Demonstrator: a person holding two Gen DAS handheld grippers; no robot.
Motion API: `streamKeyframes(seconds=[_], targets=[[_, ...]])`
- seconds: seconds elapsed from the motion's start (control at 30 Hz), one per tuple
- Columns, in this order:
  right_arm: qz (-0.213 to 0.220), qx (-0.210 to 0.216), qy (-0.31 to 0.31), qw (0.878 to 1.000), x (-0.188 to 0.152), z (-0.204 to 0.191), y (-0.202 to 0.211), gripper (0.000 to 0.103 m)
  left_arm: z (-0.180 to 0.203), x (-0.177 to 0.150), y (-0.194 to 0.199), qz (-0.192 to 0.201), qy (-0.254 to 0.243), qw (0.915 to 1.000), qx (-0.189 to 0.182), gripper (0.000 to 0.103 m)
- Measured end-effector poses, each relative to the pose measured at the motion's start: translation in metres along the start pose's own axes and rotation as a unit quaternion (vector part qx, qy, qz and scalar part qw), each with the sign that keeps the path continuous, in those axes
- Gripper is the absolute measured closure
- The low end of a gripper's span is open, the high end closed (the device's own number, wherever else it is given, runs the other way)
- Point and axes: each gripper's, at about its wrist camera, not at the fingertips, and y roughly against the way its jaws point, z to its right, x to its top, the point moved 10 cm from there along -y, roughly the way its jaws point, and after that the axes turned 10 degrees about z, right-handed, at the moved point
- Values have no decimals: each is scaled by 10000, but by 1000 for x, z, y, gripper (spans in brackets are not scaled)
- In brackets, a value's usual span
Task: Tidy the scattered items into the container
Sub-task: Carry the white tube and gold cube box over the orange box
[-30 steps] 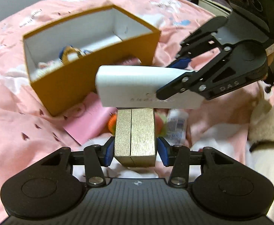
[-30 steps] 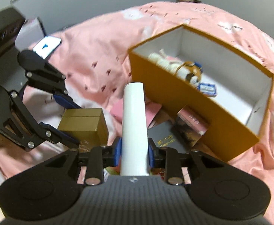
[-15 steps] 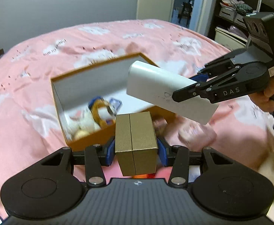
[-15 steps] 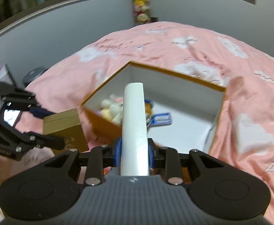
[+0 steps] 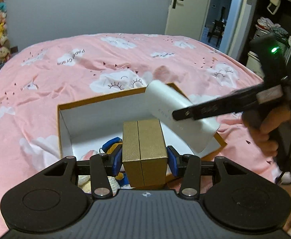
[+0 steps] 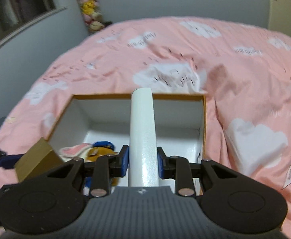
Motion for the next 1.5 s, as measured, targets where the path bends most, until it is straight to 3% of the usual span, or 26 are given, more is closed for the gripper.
streamKeyframes(seconds=[0.27, 0.63, 0.8, 1.03, 1.13, 1.23, 1.4, 1.5], targets=[[-538, -741, 39, 9958, -37, 11, -47, 72, -7, -9, -19, -100, 259, 9996, -4, 50], [-887, -1620, 550, 9813, -62, 18, -67, 72, -6, -11, -18, -70, 299, 9995, -117, 50], [-1154, -1523, 545, 9801, -67, 22, -72, 73, -9, -11, -18, -84, 335, 9993, -108, 50], [-1441, -1124, 861, 9794, -54, 19, -71, 63, -10, -11, -20, -98, 344, 9993, -144, 50], [-1449, -1074, 1020, 9783, -43, 19, -70, 65, -9, -11, -21, -107, 330, 9993, -154, 50], [-1657, -996, 1097, 9750, -44, 17, -73, 73, -9, -11, -21, -105, 362, 9991, -170, 50], [-1752, -944, 1134, 9734, -46, 17, -71, 74, -9, -12, -21, -112, 384, 9990, -183, 50], [-1804, -1146, 1371, 9672, -48, 14, -69, 74, -9, -12, -21, -114, 393, 9990, -183, 50]])
